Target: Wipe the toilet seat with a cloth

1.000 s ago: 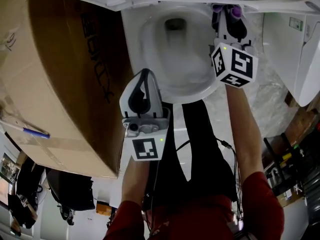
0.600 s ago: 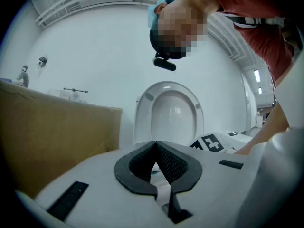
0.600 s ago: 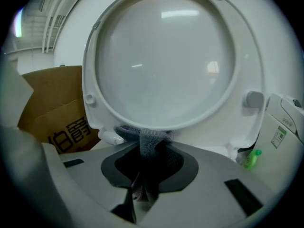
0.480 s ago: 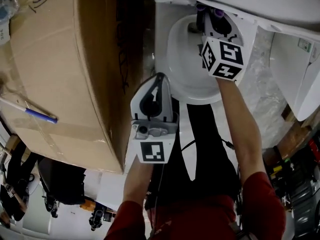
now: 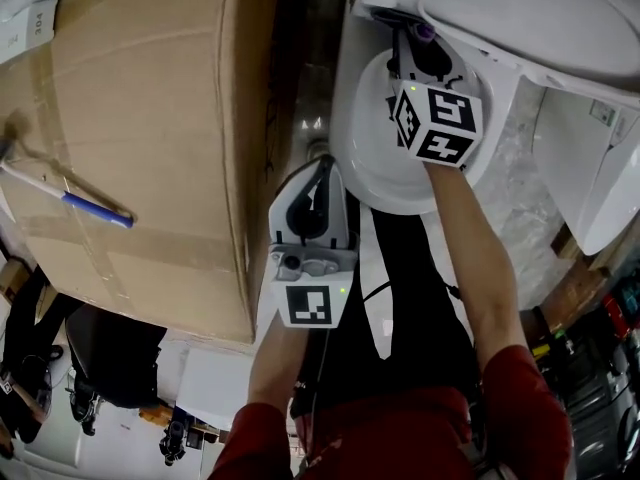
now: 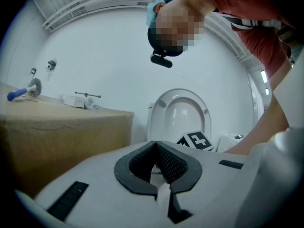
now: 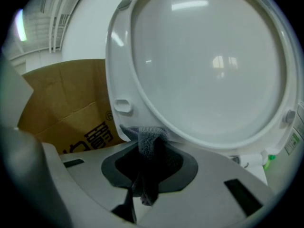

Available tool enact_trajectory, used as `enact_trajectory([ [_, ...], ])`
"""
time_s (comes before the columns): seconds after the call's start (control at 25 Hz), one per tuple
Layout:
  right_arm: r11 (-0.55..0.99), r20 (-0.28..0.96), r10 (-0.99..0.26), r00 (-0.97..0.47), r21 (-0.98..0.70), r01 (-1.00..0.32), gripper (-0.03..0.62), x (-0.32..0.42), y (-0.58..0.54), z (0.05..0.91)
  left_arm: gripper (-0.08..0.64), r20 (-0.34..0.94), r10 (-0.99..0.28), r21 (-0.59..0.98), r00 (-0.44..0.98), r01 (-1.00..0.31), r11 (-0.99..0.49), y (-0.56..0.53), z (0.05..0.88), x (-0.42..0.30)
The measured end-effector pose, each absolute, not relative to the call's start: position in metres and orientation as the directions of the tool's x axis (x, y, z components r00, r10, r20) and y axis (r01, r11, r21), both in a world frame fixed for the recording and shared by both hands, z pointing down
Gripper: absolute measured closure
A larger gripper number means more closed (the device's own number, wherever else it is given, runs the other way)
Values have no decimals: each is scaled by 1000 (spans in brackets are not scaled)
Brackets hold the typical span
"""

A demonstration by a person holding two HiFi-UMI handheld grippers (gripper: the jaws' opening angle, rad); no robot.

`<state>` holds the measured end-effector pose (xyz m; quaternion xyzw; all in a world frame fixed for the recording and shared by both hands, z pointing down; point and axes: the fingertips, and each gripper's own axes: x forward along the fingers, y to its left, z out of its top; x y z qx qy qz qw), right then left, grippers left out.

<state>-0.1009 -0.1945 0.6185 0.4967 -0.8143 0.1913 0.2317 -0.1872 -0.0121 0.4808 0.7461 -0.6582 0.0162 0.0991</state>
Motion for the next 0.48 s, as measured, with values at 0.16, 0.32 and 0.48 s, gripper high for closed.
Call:
enact_trajectory([
  [0.16,551,542,-677,-497,-73,-831,535,-145,-192,592,546,139,-980,126,145,-984,-128,-10,465,-188],
  [0.32,573,557,-651,-516,-85,-815,535,-158,-184,572,546,130,-981,125,145,-984,-129,-6,449,-191],
  [0.48,614,509,-662,-550,-53,-787,535,-165,-177,537,546,124,-983,117,137,-986,-122,-2,431,-196],
])
